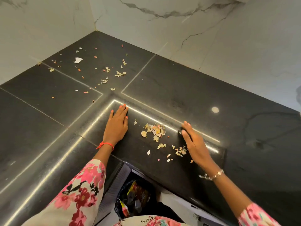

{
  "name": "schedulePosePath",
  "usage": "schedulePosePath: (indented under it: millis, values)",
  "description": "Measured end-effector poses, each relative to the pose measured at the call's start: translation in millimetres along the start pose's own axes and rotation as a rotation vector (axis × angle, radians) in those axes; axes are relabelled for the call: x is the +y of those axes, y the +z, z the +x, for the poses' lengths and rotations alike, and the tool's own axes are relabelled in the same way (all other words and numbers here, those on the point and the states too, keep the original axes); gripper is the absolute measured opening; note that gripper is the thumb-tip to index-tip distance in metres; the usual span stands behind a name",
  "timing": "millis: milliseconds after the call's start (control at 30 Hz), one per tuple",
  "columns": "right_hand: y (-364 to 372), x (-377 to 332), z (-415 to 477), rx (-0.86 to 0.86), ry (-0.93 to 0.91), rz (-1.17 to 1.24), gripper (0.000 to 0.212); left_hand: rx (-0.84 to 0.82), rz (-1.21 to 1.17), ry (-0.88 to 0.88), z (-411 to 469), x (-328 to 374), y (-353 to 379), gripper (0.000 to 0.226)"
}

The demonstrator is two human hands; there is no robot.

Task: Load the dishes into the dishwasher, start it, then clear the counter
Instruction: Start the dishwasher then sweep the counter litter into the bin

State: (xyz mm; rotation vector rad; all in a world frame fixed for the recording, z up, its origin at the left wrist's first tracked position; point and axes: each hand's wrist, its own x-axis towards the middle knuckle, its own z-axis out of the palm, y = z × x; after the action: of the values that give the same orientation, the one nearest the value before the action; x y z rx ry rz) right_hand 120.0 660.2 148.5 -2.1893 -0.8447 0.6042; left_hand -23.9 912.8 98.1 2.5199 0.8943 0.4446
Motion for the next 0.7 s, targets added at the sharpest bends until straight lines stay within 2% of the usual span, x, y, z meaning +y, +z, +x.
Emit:
schedulePosePath:
  millis: [100,167,233,367,467,533,600,700]
  values:
    - [25.3,10.0,-42.7,0.082,0.117,-0.206,0.083,0.007,0.005,0.002,-0.1,0.5,0.1,0.046]
    - [52.8,3.7,-54.4,0.125,0.109,-0.373,0.09,0.006,0.008,0.002,0.4,-0.2,0.3,0.046]
    - [78.4,-12.1,-49.7,0.155,0.133,-0.439,0.09,0.0,0.007,0.0,0.7,-0.6,0.2,0.046]
    - [110.0,-49.1,-12.6,0.154,0.097,-0.378,0.09,-0.007,-0.005,0.005,1.0,-0.2,-0.8,0.046]
    - [112.5,-61.8,7.5,0.111,-0.03,-0.169,0.078,-0.006,-0.015,0.01,0.2,0.3,-1.5,0.046]
    - [106.4,-59.1,4.3,0.154,-0.066,-0.091,0.077,-0.001,-0.022,0.015,-0.1,0.1,-1.8,0.046]
    - [99.7,-49.3,-8.2,0.179,-0.067,-0.137,0.085,0.005,-0.026,0.018,-0.5,0.0,-1.4,0.046]
    - [100.1,-35.5,-21.1,0.117,-0.105,-0.361,0.098,0.014,-0.03,0.02,0.0,0.0,-0.9,0.046]
